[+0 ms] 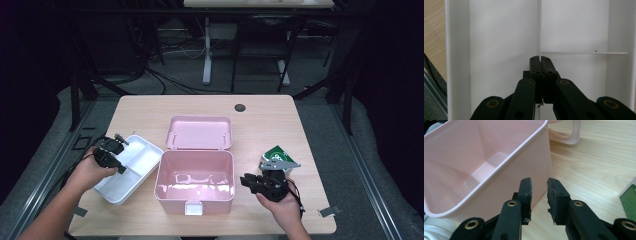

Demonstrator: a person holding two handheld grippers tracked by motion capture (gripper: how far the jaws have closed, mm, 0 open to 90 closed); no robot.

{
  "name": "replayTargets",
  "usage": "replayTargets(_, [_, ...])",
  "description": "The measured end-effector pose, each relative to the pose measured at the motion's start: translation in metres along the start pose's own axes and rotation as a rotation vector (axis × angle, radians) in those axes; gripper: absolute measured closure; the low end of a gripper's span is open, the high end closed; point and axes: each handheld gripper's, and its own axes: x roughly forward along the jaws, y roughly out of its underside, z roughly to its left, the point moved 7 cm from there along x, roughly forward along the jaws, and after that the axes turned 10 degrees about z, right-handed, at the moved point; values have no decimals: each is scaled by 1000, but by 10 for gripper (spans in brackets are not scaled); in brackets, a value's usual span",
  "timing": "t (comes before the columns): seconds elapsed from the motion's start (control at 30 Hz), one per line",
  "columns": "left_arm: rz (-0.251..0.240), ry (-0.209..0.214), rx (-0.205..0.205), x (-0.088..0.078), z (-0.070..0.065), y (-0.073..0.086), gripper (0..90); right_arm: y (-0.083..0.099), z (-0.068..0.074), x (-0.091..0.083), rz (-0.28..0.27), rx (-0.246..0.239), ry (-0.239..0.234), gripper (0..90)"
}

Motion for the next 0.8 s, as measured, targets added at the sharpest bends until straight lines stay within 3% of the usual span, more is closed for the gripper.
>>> replayTargets(0.43, [15, 25, -23, 32, -3, 1, 895, 1, -1, 1, 3, 3, 0, 726])
replayTargets(0.67, [3, 17, -41, 44, -3, 2, 893, 0, -2, 2, 8, -2, 4, 714])
replayTargets(0.8, [18, 17, -27, 49, -5, 3, 890, -1, -2, 2, 14, -6, 13, 694])
